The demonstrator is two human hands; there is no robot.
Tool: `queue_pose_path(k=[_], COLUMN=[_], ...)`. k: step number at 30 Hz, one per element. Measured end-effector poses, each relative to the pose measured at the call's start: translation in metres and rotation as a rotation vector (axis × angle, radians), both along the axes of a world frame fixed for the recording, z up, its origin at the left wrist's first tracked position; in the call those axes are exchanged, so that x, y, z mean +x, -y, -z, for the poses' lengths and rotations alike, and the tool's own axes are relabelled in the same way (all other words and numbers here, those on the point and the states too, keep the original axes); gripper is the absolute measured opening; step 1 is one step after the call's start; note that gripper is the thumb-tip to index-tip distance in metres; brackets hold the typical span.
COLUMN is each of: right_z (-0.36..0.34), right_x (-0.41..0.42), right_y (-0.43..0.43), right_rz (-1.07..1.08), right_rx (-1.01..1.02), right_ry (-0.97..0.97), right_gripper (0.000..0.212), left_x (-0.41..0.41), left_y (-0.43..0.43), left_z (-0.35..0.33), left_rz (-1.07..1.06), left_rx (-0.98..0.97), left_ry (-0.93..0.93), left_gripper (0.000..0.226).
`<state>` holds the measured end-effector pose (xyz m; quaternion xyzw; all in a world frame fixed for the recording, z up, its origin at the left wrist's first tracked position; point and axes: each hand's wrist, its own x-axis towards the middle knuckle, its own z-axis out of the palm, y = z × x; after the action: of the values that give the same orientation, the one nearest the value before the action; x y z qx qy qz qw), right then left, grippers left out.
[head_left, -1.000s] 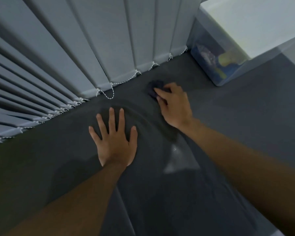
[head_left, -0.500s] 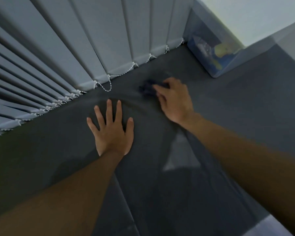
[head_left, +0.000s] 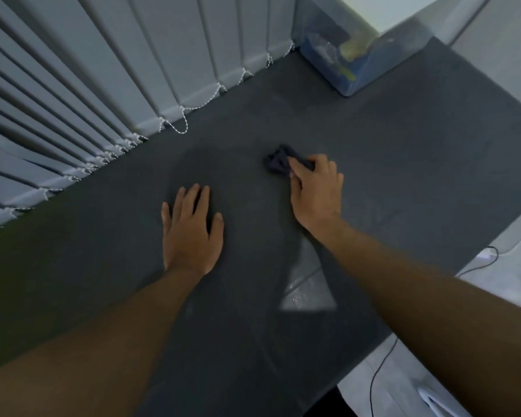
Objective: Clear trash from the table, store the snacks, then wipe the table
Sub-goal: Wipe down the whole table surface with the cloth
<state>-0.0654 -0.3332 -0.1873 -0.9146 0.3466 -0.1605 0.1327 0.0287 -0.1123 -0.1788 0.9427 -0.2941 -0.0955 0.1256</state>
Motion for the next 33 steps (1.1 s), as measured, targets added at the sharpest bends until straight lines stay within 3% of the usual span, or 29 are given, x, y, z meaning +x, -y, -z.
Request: queue_pose_path(k=[2,3,6,8,10,14,16,19,21,26,28,31,33], right_z=[-0.003,-0.003,-0.001,0.001,0.001,-0.003,-0.004,-0.003,-0.001,0.000,0.002,-0.001,-0.003], right_x=[-0.007,-0.014,-0.051,-0.069,-0.074,-0.078,-0.094,-0.135,-0.151,-0.161,-0.170,-0.196,-0.206], right_y=[-0.031,-0.049,-0.096,-0.099,-0.088,-0.112,-0.144,-0.162,-0.140,-0.118,-0.140,-0.143,-0.109], right_rz=[0.101,0.051,-0.378,-0.533,-0.404,0.095,0.010,-0.372,-0.391,0.212,0.111,-0.296,-0.329], right_rx=[0.062,0.068,0.035,-0.017,-0.042,0.061,0.071,0.019,-0.057,0.030,0.033,-0.046,-0.108], right_ry=[0.014,0.026,0.013,-0.019,-0.019,0.023,0.026,0.032,-0.021,-0.024,-0.016,-0.002,-0.058], right_gripper=[0.028,0.029,0.033,0.032,0.032,0.035,0.036,0.033,0.033,0.036,0.036,0.036,0.037], left_x=[-0.022,-0.032,-0.057,-0.062,-0.062,-0.064,-0.065,-0.064,-0.065,-0.067,-0.071,-0.082,-0.089], left_y=[-0.024,-0.035,-0.063,-0.070,-0.070,-0.068,-0.068,-0.068,-0.067,-0.052,-0.035,0.000,0.024], left_z=[0.002,0.004,0.012,0.016,0.016,0.016,0.016,0.016,0.015,0.004,0.001,0.000,-0.001], left_rz=[-0.009,-0.023,-0.028,-0.013,-0.016,-0.012,0.016,0.108,0.176,0.247,0.265,0.283,0.309], left_rx=[0.068,0.092,0.150,0.178,0.169,0.157,0.153,0.153,0.153,0.162,0.148,0.133,0.131], left_ry=[0.034,0.042,0.043,0.076,0.093,0.098,0.109,0.113,0.127,0.114,0.085,0.051,0.032], left_gripper=[0.063,0.064,0.064,0.063,0.063,0.063,0.062,0.060,0.059,0.062,0.063,0.060,0.060])
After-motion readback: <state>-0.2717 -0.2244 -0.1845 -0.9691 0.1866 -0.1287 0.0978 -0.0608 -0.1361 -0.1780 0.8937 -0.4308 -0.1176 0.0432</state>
